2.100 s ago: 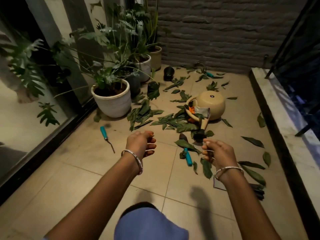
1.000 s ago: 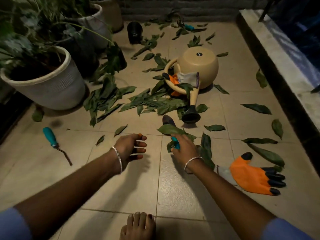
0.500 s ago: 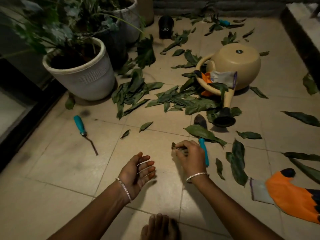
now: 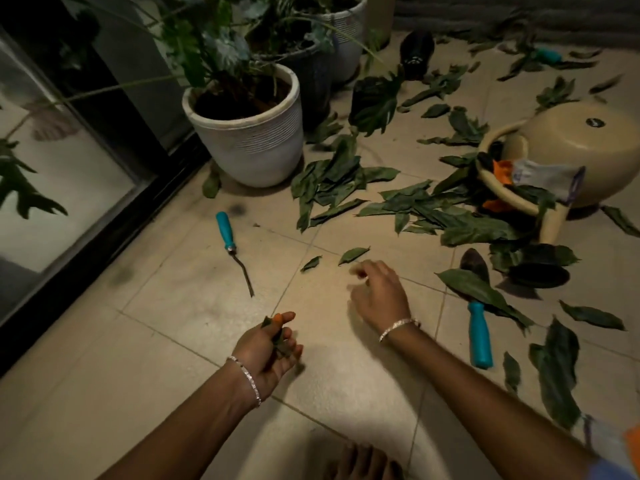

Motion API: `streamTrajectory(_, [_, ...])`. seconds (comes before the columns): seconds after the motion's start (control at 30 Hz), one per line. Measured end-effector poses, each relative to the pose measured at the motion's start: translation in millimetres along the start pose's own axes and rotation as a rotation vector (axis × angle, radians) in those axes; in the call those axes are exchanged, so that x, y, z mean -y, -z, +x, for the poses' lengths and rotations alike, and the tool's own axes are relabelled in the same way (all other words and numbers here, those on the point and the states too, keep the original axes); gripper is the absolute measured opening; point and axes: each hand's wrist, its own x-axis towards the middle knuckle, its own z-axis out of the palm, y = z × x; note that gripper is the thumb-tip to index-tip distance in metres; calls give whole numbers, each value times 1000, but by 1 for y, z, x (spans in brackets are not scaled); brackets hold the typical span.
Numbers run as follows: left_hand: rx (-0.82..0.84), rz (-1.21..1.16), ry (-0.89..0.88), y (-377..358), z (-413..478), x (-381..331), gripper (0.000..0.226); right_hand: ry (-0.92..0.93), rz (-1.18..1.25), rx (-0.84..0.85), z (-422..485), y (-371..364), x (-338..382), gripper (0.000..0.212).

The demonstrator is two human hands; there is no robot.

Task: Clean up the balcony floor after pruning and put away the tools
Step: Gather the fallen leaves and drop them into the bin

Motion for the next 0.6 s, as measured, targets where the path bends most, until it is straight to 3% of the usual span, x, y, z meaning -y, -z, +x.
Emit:
streamTrajectory(0.1, [15, 23, -28, 17, 4, -10, 25, 85, -274, 139, 53, -11, -36, 56])
streamTrajectory(0.17, [30, 13, -31, 21, 4, -16, 25, 85, -352, 212, 78, -24, -48, 62])
streamTrajectory(0.37, [46, -75, -1, 23, -2, -22, 36, 78, -439, 53, 88, -45, -46, 17])
streamTrajectory(0.5, [52, -127, 10, 27, -1, -24, 44, 39, -283, -89, 94, -49, -17, 14])
streamTrajectory(0.6, [59, -134, 19, 29, -1, -22, 47, 131, -223, -26, 100, -65, 10, 24])
